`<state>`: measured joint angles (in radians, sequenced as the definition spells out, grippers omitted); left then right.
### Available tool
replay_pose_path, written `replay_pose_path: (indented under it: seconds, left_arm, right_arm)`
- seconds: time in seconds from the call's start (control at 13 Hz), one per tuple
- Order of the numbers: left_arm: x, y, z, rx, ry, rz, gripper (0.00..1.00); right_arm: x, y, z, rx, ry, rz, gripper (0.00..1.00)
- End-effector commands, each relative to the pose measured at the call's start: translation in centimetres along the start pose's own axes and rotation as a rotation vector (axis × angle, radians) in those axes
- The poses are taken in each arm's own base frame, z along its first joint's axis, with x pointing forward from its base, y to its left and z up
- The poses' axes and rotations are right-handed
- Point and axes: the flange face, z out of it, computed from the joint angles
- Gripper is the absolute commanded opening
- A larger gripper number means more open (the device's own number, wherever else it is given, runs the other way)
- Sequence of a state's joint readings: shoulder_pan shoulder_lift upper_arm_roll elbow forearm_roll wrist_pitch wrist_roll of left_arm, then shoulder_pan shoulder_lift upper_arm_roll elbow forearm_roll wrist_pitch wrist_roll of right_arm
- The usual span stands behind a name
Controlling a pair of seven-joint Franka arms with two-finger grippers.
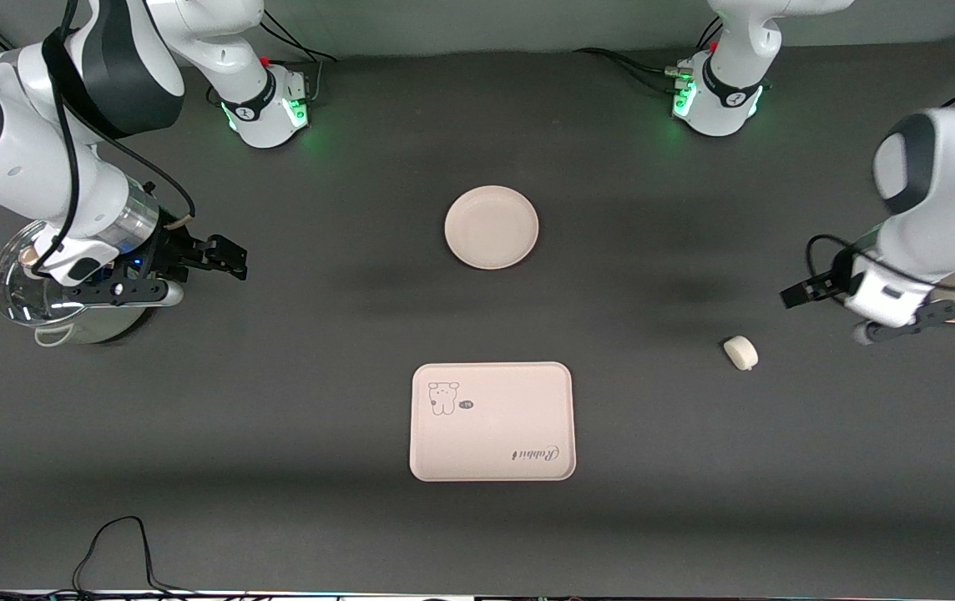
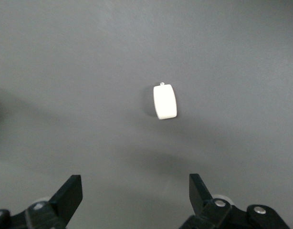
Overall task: Place bun in plate and plate on tray
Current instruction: 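Grasp the bun with the left gripper while the right gripper nears the plate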
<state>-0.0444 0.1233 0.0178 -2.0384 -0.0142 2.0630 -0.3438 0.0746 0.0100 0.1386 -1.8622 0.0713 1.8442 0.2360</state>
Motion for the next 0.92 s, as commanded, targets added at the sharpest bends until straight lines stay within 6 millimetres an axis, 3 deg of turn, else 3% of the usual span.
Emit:
replay_pose_path:
  seconds: [0.0, 0.15, 0.38, 0.54, 0.85]
  left_arm:
    - [1.6, 2.9, 6.5, -0.013, 0.011, -0.098, 1.0]
    - [1.6, 5.2, 9.6, -0.019, 0.035, -0.135, 1.0]
    - [3.1, 4.5, 14.6, -0.029, 0.063, -0.142, 0.99]
    - [3.8, 2.9, 15.7, -0.025, 0.059, -0.144, 0.99]
    - [4.3, 2.2, 17.0, -0.03, 0.073, -0.144, 0.99]
  right_arm:
    - [-0.4, -0.7, 1.4, 0.009, -0.009, 0.024, 1.0]
    - [-1.3, -1.5, 3.0, 0.002, -0.025, 0.006, 1.0]
    - [-1.7, -1.9, 4.6, 0.0, -0.025, -0.003, 1.0]
    - [-1.9, -1.5, 6.2, 0.001, -0.014, 0.004, 1.0]
    - [-2.7, -1.9, 8.4, 0.0, -0.008, -0.021, 1.0]
